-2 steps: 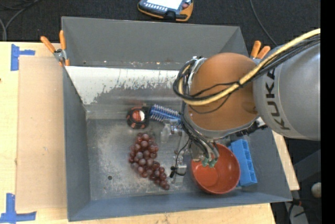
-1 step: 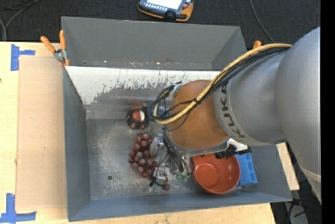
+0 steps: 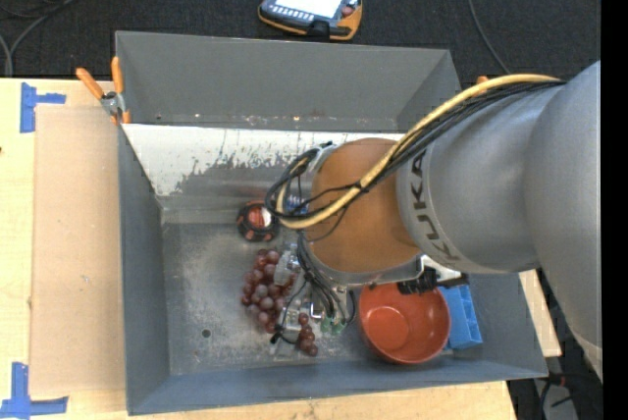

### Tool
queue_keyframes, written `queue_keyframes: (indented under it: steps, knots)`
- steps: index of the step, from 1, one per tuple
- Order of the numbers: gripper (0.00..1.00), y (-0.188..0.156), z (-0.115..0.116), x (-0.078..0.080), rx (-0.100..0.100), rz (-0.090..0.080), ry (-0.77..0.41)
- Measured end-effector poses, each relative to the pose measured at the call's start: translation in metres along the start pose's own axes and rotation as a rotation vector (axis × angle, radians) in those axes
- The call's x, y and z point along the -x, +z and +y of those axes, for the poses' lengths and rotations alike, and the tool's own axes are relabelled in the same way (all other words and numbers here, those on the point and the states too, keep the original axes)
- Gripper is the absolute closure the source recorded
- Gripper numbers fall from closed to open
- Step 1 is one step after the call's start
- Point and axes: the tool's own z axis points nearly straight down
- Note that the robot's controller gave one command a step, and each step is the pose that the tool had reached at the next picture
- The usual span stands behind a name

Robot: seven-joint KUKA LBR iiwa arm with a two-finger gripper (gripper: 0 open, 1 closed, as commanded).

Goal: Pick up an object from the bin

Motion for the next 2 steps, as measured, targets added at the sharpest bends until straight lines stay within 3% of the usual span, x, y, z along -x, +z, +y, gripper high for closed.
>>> queue_keyframes:
  steps: [1,2]
  knots:
    - [0.0,0.037,-0.002,-0.01,-0.007,0.014,0.184]
    - [0.0,0.08,-0.024,0.016,0.001,-0.001,0.35]
